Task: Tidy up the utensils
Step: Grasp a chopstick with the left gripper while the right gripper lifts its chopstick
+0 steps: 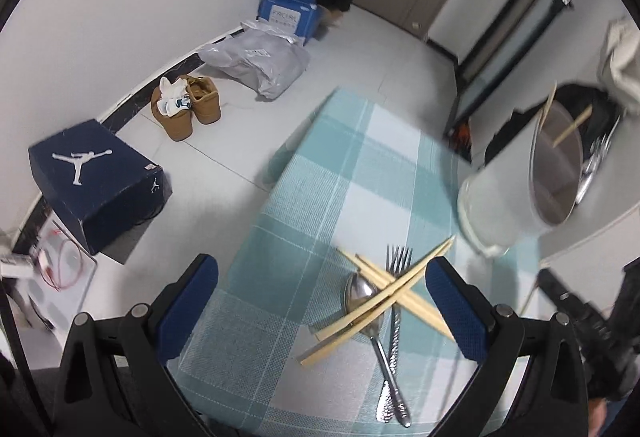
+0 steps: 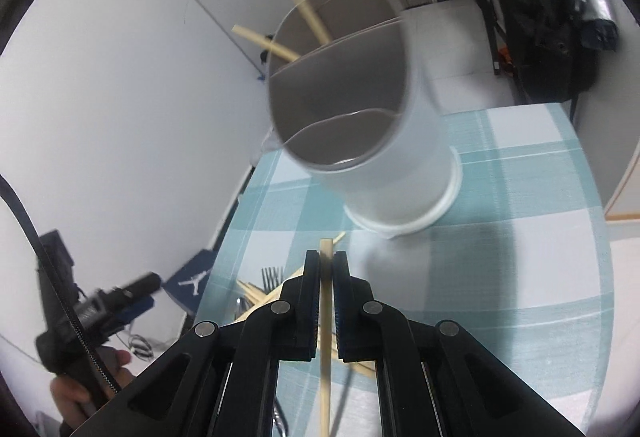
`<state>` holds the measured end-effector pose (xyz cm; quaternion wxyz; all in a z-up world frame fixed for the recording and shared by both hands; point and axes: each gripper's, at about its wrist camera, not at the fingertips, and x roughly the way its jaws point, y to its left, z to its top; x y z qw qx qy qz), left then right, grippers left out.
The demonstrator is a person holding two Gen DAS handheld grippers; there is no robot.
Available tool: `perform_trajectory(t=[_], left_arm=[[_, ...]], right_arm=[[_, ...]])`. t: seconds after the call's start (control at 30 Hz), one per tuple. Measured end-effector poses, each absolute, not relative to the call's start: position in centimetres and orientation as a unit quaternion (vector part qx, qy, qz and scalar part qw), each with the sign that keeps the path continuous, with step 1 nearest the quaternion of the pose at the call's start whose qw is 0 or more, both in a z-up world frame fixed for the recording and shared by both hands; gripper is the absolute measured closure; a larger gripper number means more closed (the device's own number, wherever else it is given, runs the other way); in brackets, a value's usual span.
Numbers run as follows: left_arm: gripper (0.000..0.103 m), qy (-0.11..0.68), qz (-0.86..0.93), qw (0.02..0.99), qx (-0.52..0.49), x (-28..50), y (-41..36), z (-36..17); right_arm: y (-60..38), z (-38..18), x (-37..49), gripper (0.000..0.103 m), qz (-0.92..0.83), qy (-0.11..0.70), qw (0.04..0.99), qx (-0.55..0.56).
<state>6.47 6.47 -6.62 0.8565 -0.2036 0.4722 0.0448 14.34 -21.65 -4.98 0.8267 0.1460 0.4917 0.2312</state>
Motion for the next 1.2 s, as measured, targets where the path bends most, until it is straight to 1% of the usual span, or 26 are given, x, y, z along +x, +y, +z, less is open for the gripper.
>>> perform_trajectory(t=[0.13, 0.2, 0.37, 0.5, 0.57, 0.73, 0.83, 1.0, 1.2], left_arm=[[0.001, 0.492, 0.025, 0.856, -0.156, 7.7, 4.6, -6.5], [0.001, 0.501, 0.017, 0.858, -0.113, 8.6, 3.2, -6.3], [0.001, 0.527, -0.024, 0.849, 0.025, 11.8, -1.0, -7.1], [0.001, 0.549, -0.051, 0.823, 0.138, 13.6, -3.3, -9.0], [0.001, 0.552, -0.055, 0.813, 0.176, 13.8, -3.6, -9.7], [0.001, 0.570, -0.071, 0.792, 0.206, 14.0, -3.5, -10.7], [0.001, 0.563, -0.077, 0.789, 0.233, 13.7, -3.8, -10.6], [0.001, 0.578, -0.089, 0.778, 0.230, 13.8, -3.8, -10.6], [0.001, 0.582, -0.104, 0.765, 0.255, 13.8, -5.4, -11.0]], right_arm=[[-24.1, -5.1, 14.5, 0.097, 0.222, 0.487, 0.825, 0.182], [-24.9, -5.1, 14.7, 0.098, 0.215, 0.484, 0.827, 0.189], [-25.7, -4.5, 15.1, 0.098, 0.203, 0.469, 0.844, 0.163], [-26.4, -4.5, 15.2, 0.098, 0.203, 0.464, 0.846, 0.170], [-26.7, -4.7, 15.3, 0.098, 0.203, 0.464, 0.843, 0.179], [-28.1, -4.3, 15.5, 0.098, 0.201, 0.457, 0.845, 0.190], [-28.4, -4.3, 15.6, 0.098, 0.200, 0.456, 0.845, 0.196], [-28.8, -4.7, 16.1, 0.097, 0.197, 0.459, 0.842, 0.203], [-28.9, -4.6, 15.9, 0.097, 0.195, 0.456, 0.845, 0.203]])
